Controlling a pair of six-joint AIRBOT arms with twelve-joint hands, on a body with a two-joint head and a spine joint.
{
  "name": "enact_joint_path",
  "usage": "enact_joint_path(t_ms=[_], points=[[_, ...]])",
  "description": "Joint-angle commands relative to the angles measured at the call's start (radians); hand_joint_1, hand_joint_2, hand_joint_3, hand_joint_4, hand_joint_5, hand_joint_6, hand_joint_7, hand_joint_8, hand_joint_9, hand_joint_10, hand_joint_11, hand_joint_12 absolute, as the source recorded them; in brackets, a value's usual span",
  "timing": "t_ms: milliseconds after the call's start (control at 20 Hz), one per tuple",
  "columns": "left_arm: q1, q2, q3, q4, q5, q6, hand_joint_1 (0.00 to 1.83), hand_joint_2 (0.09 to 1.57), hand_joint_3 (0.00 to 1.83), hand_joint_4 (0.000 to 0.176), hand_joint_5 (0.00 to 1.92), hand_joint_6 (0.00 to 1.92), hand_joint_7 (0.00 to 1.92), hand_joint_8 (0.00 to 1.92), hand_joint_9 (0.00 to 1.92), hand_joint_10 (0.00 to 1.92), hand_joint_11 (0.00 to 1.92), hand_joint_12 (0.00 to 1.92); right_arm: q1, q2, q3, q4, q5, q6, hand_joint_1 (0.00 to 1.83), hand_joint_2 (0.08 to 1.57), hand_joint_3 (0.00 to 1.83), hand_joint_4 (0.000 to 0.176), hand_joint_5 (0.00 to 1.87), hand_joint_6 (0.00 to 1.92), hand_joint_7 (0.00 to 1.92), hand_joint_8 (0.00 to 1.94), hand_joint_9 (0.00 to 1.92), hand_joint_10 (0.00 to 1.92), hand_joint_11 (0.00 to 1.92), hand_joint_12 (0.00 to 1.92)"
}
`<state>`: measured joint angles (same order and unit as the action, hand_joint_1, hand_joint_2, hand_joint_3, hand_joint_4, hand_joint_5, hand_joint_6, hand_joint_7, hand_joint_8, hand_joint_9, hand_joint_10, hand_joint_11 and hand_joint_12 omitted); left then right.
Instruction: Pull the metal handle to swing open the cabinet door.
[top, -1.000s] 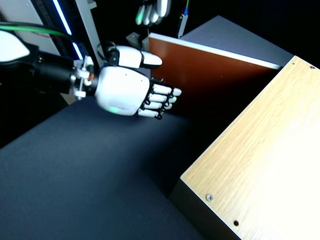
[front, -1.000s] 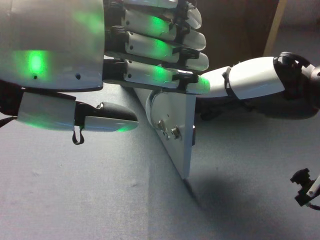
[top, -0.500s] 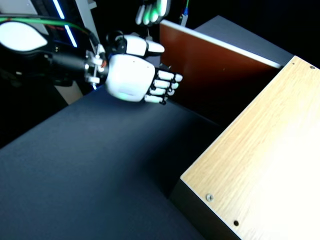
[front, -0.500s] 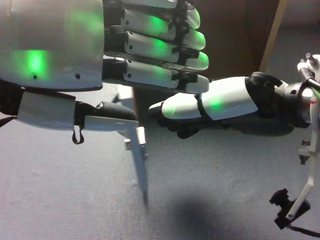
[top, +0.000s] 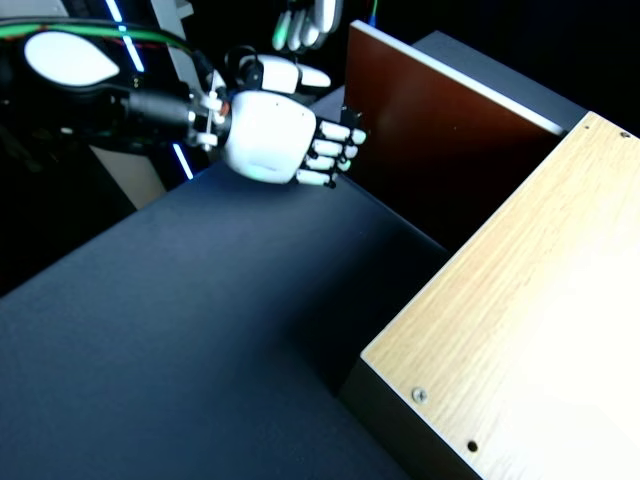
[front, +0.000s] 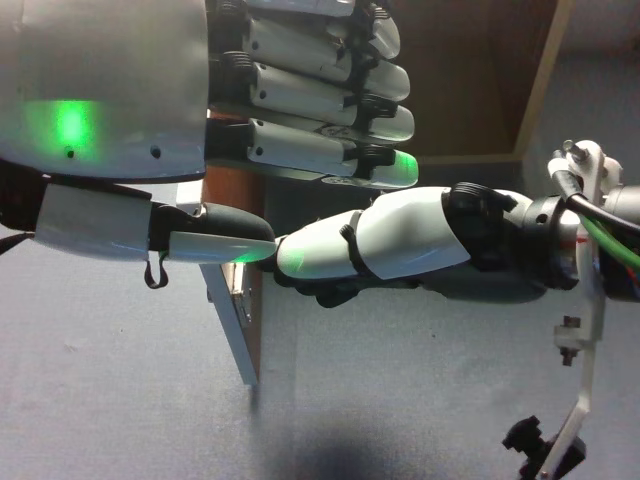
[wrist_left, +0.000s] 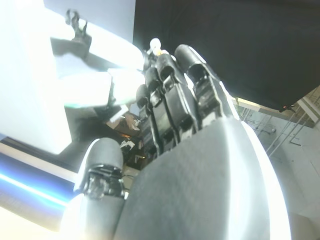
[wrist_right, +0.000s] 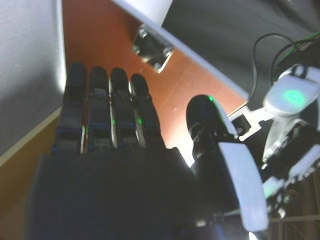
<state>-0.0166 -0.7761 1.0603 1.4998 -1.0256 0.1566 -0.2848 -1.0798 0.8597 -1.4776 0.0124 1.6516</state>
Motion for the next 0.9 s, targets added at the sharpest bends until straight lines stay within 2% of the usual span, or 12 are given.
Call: enact_joint_path(t_ms=[0,850], points=[[-0.012,0.008,0.001,-0.098,-0.026,0.008,0.0,1.57,0.07,0.0,0.39,0.0,0.43,0.0,0.41,0.0,0.08,0.78,0.015,-0.003,-0.009,0.011,0.008,0.01,0.0,1.57,0.01,0.0,0.23,0.0,0.24,0.0,0.22,0.0,0.0,0.64],[-0.012,0.008,0.001,-0.098,-0.026,0.008,0.0,1.57,0.08,0.0,0.4,0.0,0.44,0.0,0.43,0.0,0.08,0.78,0.026,-0.114,-0.004,0.011,-0.074,0.01,0.0,1.57,0.01,0.0,0.23,0.0,0.23,0.0,0.21,0.0,0.0,0.65]])
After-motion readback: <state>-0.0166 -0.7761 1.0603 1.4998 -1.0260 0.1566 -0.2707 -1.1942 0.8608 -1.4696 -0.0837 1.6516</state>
